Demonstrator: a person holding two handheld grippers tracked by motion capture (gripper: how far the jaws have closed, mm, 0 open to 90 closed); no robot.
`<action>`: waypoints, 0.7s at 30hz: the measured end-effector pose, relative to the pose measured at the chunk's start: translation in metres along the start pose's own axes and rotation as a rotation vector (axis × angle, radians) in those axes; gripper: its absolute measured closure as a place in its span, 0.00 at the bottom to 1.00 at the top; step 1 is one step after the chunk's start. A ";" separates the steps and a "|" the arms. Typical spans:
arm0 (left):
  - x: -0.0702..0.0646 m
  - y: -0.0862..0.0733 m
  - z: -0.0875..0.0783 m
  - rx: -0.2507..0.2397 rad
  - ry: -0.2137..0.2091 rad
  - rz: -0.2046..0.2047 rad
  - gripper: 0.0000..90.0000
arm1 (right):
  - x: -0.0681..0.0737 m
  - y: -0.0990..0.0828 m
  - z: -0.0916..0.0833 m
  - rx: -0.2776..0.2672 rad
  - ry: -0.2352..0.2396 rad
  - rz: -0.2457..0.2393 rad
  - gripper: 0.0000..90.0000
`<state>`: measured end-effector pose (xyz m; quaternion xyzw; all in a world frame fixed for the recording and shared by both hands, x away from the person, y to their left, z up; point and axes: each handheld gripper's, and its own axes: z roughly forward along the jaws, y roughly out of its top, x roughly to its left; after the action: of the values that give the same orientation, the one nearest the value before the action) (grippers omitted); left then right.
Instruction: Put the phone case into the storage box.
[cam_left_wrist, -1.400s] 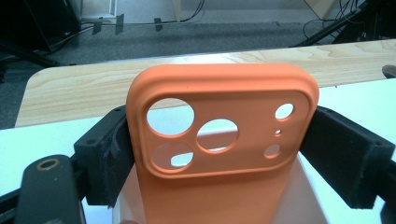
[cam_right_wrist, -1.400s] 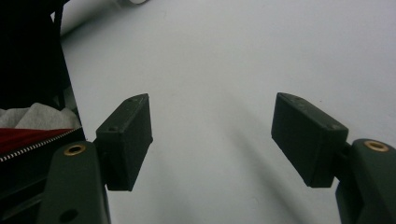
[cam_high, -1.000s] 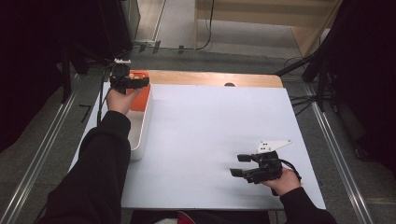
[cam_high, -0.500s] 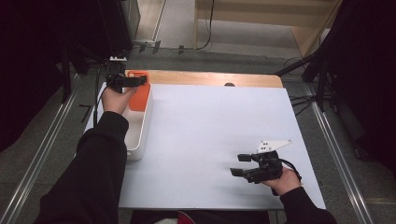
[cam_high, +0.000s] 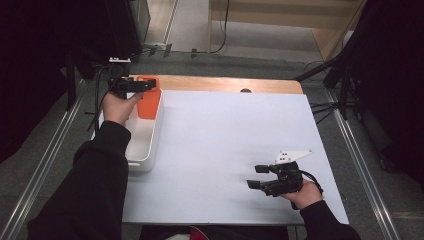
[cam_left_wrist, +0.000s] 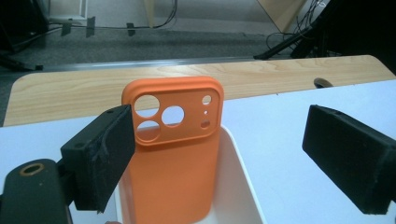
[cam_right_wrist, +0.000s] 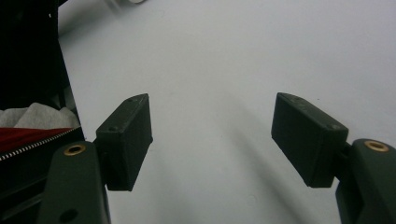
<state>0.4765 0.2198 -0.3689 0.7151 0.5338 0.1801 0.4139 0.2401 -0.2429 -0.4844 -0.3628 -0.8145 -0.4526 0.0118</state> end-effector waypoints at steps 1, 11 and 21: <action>0.000 0.000 -0.001 0.002 -0.007 -0.006 0.11 | 0.000 0.000 0.000 -0.001 0.000 0.001 0.31; -0.007 0.000 -0.011 0.048 -0.072 0.017 0.11 | 0.000 0.000 0.000 -0.003 0.000 -0.003 0.31; -0.021 0.000 -0.020 0.050 -0.128 0.072 0.14 | 0.001 0.000 0.000 -0.001 0.001 -0.002 0.31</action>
<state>0.4541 0.2084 -0.3532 0.7540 0.4846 0.1354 0.4224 0.2397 -0.2426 -0.4840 -0.3619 -0.8146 -0.4531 0.0116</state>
